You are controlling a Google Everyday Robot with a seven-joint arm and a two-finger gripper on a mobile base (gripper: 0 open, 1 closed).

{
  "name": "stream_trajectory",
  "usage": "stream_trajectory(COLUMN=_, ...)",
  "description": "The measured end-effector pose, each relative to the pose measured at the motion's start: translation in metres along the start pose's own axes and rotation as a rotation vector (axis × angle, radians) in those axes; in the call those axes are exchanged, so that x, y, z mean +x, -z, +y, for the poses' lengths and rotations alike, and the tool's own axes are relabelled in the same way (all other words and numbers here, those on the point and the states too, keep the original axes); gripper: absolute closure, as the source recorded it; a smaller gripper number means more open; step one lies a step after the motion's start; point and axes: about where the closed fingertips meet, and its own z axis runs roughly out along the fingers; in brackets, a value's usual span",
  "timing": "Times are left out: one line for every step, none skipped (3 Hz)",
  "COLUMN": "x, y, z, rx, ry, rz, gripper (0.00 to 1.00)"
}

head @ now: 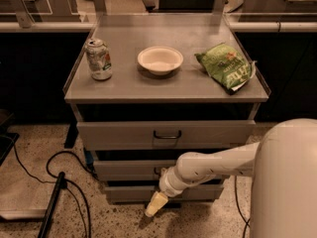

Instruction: Open middle drawer

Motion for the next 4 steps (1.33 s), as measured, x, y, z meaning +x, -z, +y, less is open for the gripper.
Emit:
stream_trajectory(x=0.001, y=-0.013, z=0.000, rx=-0.016, ry=0.004, rz=0.001, gripper=0.00)
stream_trajectory(x=0.002, y=-0.017, z=0.000, rx=-0.025, ry=0.006, rz=0.005, gripper=0.00)
stream_trajectory(x=0.006, y=-0.015, z=0.007, rx=-0.044, ry=-0.001, rz=0.010, gripper=0.00)
stream_trajectory(x=0.014, y=-0.006, z=0.029, rx=-0.095, ry=-0.021, rz=0.023, gripper=0.00)
